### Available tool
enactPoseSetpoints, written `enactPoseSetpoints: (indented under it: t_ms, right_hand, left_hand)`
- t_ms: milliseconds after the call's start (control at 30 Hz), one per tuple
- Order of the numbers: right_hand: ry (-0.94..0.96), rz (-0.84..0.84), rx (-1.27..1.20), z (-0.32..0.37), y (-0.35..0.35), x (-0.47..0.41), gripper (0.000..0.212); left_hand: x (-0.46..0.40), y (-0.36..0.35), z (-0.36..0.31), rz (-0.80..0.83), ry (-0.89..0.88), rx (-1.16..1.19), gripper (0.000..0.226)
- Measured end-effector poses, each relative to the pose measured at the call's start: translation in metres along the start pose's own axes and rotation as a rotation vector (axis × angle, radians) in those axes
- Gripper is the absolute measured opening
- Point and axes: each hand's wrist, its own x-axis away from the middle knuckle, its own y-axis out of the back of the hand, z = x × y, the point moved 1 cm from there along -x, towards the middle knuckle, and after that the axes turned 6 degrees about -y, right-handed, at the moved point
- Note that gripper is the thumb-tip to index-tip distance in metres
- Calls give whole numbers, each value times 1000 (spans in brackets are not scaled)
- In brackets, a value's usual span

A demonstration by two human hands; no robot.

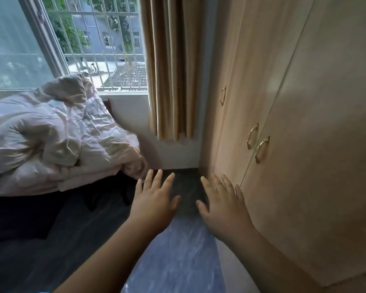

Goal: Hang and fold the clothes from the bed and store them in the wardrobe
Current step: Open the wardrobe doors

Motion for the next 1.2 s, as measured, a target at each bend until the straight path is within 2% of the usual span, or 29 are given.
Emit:
enactPoseSetpoints:
  t_ms: [100, 200, 267, 400, 567, 667, 833, 933, 1067, 1200]
  right_hand:
    - [-57, -39, 22, -13, -4, -52, 67]
    - [-137, -94, 27, -23, -12, -99, 79]
    - [-213, -124, 26, -28, -17, -132, 75]
    - [-444, -156, 9, -35, -24, -190, 70]
    - [-757, -286, -52, -28, -24, -217, 63]
    - [-922, -393, -87, -23, -16, -215, 57]
    - [-1117, -487, -27, -25, -3, -202, 58]
    - [-1189, -570, -95, -38, -10, -199, 57]
    - [-1271, -713, -365, -46, -18, -209, 56]
    - [-1224, -746, -508, -45, -26, -226, 77]
  left_hand:
    - [-67, -9, 6, -3, -79, 8, 68]
    - [-136, -18, 10, 21, -191, 17, 68]
    - [-186, -23, 10, 38, -287, 20, 67]
    - [-283, -27, -3, 102, -515, 43, 68]
    - [-363, -32, -33, 197, -881, 24, 67]
    - [-379, -34, -62, 245, -1066, 77, 67]
    - [-387, -37, -91, 237, -1229, 189, 66]
    - [-394, -42, -102, 229, -1249, 276, 65]
    - [-381, -49, -94, 280, -1247, 344, 58]
    - [-369, -63, -91, 299, -1291, 254, 63]
